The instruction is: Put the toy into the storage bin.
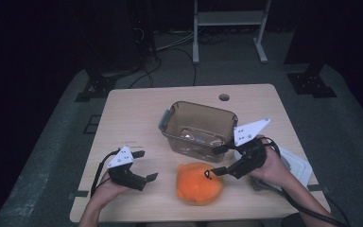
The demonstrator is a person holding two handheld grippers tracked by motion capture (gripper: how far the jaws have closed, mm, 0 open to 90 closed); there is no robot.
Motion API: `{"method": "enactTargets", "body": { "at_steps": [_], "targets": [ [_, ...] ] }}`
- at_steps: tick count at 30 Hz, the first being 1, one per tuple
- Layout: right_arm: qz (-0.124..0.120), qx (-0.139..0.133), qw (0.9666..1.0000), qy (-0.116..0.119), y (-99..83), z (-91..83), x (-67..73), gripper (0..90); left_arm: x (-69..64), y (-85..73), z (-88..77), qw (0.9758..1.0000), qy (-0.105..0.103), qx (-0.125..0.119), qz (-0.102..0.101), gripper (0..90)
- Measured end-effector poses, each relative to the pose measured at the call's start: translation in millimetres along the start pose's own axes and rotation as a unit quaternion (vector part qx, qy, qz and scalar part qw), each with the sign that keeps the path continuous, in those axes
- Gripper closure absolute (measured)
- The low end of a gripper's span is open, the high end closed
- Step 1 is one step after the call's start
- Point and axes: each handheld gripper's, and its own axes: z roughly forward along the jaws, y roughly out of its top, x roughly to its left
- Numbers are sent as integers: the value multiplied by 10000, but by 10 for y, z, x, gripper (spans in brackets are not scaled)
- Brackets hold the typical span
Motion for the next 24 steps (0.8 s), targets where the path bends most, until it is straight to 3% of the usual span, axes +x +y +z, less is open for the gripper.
{"method": "enactTargets", "body": {
  "at_steps": [7,11,24],
  "targets": [
    [-76,165,9997,189,40,236,-1,297,-1,-3,2,10000,-3,11,-2,29],
    [-105,394,9987,298,34,424,-10,297,4,-6,-7,10000,9,7,0,29],
    [-129,652,9972,329,-10,650,-54,308,4,-7,-7,10000,-5,5,0,30]
  ]
}}
